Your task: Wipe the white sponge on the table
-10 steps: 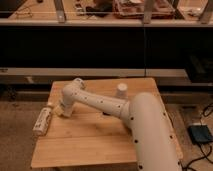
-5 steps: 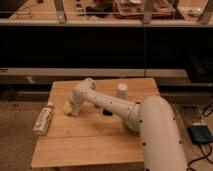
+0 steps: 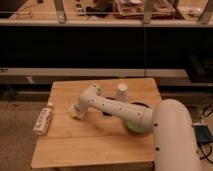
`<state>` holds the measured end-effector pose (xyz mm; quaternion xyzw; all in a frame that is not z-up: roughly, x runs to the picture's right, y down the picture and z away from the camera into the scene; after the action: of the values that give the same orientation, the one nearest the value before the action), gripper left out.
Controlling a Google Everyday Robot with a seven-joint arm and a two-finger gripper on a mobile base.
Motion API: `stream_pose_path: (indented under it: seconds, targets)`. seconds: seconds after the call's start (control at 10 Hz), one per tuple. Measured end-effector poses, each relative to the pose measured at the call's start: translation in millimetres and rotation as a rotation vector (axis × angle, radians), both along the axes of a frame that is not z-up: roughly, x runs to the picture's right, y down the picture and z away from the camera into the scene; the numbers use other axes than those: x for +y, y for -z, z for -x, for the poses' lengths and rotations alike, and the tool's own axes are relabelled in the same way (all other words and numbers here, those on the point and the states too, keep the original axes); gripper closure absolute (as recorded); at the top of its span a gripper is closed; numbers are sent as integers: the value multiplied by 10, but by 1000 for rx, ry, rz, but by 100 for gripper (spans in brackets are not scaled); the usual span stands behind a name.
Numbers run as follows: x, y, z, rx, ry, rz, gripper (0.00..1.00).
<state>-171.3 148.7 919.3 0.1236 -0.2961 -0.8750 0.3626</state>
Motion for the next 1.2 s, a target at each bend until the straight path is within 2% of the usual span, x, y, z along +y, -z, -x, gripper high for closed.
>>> stream_pose_path:
  seconds: [0.3, 0.5, 0.8, 1.0, 1.2]
  targets:
    - [225, 423, -137, -29, 39, -49, 57]
    - [298, 700, -189, -47, 51, -78, 57]
    - [507, 1016, -207, -80, 68, -86, 57]
    - [610, 1252, -48, -133, 75, -90, 57]
    - [668, 1520, 236, -208, 78, -91, 57]
